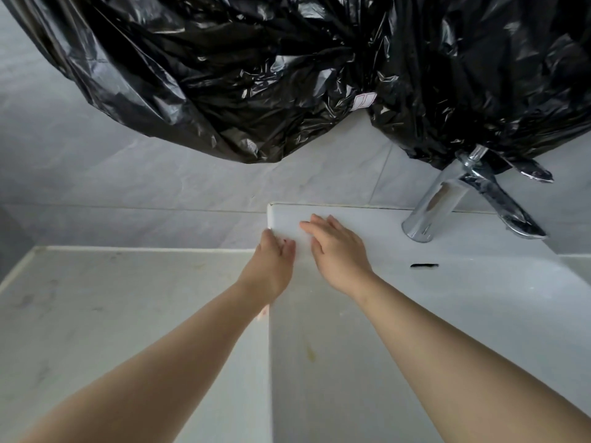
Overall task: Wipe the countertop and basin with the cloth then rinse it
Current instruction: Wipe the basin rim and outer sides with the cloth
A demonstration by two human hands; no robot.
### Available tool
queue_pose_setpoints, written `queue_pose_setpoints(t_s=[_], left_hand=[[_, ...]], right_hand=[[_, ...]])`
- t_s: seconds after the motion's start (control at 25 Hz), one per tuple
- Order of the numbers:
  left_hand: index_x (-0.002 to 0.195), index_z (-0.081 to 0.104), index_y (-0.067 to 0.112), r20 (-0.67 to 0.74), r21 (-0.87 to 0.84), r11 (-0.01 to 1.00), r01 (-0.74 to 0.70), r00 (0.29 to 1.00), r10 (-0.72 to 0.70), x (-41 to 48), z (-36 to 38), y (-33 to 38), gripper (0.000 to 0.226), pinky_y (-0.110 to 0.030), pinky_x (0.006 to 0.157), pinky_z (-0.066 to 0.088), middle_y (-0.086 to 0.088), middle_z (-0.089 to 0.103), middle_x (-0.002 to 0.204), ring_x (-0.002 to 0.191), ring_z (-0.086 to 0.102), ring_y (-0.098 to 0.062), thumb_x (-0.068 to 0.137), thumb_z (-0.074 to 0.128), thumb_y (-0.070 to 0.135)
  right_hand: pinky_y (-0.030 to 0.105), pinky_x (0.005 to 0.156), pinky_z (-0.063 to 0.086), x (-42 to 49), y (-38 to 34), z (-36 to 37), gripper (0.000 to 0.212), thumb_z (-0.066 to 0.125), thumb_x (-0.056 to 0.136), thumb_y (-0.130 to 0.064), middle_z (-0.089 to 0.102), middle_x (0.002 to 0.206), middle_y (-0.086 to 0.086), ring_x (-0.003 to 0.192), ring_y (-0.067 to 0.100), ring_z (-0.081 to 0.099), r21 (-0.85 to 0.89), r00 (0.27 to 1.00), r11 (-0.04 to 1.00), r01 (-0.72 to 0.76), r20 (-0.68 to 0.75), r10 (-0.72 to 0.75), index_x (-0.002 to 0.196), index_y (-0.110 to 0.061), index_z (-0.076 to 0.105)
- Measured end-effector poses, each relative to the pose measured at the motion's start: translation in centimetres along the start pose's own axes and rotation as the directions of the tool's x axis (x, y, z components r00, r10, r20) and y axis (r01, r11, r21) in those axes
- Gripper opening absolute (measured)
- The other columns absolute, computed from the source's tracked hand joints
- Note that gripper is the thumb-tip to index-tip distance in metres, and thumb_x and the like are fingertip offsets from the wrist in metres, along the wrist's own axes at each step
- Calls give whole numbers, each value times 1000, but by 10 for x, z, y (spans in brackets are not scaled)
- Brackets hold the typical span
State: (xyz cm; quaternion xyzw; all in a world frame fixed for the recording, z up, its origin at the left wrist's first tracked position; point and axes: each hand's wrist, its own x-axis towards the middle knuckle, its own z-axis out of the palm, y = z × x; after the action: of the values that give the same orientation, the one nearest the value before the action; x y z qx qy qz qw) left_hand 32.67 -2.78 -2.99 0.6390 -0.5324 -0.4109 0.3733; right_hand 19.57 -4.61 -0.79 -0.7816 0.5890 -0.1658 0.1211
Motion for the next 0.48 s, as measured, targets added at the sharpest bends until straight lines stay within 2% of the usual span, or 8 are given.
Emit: queue_pose_setpoints(t_s=[0.08,0.16,0.2,0.24,0.28,0.32,0.36,0.48], left_hand=[[130,41,4,-15,-81,980,181,983,-183,22,-4,15,47,-33,89,39,-16,53,124,105,53,-29,100,27,37],[131,45,9,112,-290,912,291,957,-269,18,-8,17,53,-28,79,48,-13,57,122,97,59,-25,99,20,44],[123,53,13,202,-364,876,316,945,-257,9,-10,7,55,-26,66,49,-12,60,114,86,61,-23,99,19,49],[109,61,17,284,-364,863,349,925,-254,-3,-12,-2,59,-25,56,45,-13,60,103,76,59,-24,96,19,56],[93,67,17,329,-354,861,366,910,-252,-10,-14,-8,65,-27,51,39,-15,56,93,69,53,-26,93,19,61],[82,69,17,321,-363,850,381,908,-269,-8,-15,-10,67,-28,51,35,-14,54,84,67,50,-26,92,21,63],[82,68,17,291,-406,826,390,912,-288,2,-15,-7,65,-28,52,37,-11,57,80,66,52,-24,93,22,60],[112,61,13,238,-482,770,418,908,-344,27,-11,13,54,-28,71,51,-6,68,96,79,64,-18,99,22,49]], right_hand=[[39,115,1,-2,-4,3,42,23,101,-26,17,156,-14,145,12,6,-92,999,995,-34,40,38,141,-36,30],[51,114,-2,-2,-8,4,42,19,101,-33,10,156,-17,145,12,0,-140,992,987,-84,85,97,142,-40,22],[55,112,-4,-1,-9,5,44,18,100,-39,6,156,-19,145,13,-2,-166,987,980,-107,101,125,143,-42,18],[59,110,-5,-2,-10,6,46,16,98,-46,2,156,-19,145,14,-5,-196,983,973,-124,107,147,144,-43,14],[61,109,-6,-2,-11,7,49,15,96,-51,0,156,-20,145,16,-7,-221,981,966,-134,106,161,144,-44,11],[62,108,-6,-1,-11,9,50,14,95,-53,-1,156,-19,145,16,-8,-236,981,962,-137,106,166,144,-45,9],[62,108,-6,-1,-12,10,51,14,95,-54,-1,156,-19,145,17,-8,-242,980,961,-137,107,167,144,-45,8],[61,109,-4,-1,-11,9,50,14,95,-54,-1,156,-20,145,16,-7,-239,980,960,-149,94,175,144,-46,9]])
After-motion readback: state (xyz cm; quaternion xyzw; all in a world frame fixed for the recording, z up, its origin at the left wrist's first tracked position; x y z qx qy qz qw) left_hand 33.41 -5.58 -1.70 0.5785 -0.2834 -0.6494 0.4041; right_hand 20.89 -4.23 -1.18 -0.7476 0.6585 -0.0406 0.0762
